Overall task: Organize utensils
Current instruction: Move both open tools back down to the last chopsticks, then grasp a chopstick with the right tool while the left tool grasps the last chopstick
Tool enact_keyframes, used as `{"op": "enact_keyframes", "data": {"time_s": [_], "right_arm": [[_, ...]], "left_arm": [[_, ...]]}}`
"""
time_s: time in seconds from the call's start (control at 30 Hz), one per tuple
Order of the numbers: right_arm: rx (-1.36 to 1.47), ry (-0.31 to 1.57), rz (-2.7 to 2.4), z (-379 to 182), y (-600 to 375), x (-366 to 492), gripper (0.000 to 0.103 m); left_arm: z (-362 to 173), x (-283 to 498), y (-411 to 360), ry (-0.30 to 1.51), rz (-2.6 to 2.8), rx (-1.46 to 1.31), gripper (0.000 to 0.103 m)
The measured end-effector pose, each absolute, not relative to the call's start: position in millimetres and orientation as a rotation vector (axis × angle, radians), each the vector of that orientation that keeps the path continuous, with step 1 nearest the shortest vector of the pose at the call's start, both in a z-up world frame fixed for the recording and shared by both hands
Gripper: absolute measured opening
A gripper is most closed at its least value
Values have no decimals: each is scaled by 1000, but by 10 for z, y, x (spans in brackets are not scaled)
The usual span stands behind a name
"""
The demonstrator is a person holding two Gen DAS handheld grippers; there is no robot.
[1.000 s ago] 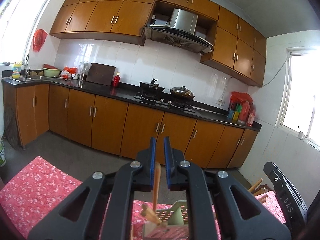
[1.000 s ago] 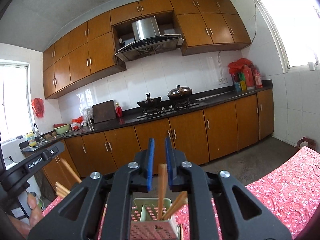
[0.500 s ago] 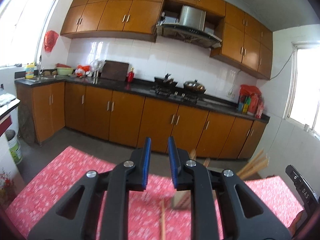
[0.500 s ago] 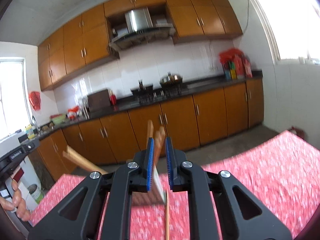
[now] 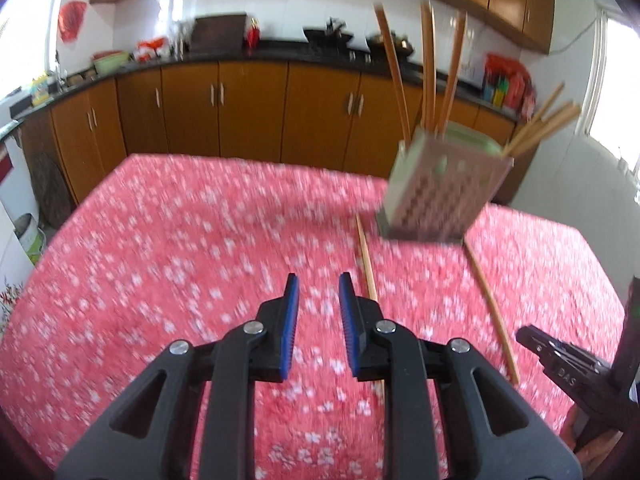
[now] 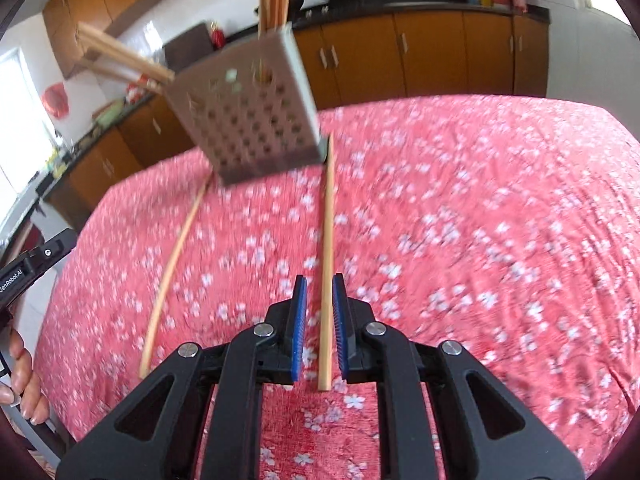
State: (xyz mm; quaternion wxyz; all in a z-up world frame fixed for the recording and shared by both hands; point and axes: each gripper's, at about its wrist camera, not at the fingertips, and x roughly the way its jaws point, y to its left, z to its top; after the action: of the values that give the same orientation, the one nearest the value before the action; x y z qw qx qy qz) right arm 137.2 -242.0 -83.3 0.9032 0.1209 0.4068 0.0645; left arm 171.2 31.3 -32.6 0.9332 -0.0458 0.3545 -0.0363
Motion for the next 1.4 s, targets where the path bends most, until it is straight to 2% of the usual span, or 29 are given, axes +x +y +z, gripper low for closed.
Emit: {"op": "enact_keyframes", "data": {"time_s": [0.2,0.27,0.63,0.7,0.77,0.87,1.1,1.4], "right_arm": [[209,893,116,-1017,-2347,1448,14],[198,888,108,-1038,-2362,1490,8],[331,867,-103,-1002,-2980,1430,8],[331,864,-99,-994,-3017,1419,8],[327,860,-82,-984,-3006,1409,7],[297,858,-50,-972,-2935,1399,7],[211,868,-7,-1001,-2706,1481,8],[114,868,-34,-1040,-2632,1651,8]], "left_arm": [[-549,1728,218,778,-101,-72,25],[-579,1736,169,790,-116,-65,26],[-910,1821,-236,895,-188,1,25],[-989,1850,-282,913,-176,18,24],[-1046,1886,-297,920,-153,38,12],[-1043,1933,-267,910,-118,54,8],[-1047,2173,157,912,-14,8,8],[-1050,2259,325,892,-9,6,16]]}}
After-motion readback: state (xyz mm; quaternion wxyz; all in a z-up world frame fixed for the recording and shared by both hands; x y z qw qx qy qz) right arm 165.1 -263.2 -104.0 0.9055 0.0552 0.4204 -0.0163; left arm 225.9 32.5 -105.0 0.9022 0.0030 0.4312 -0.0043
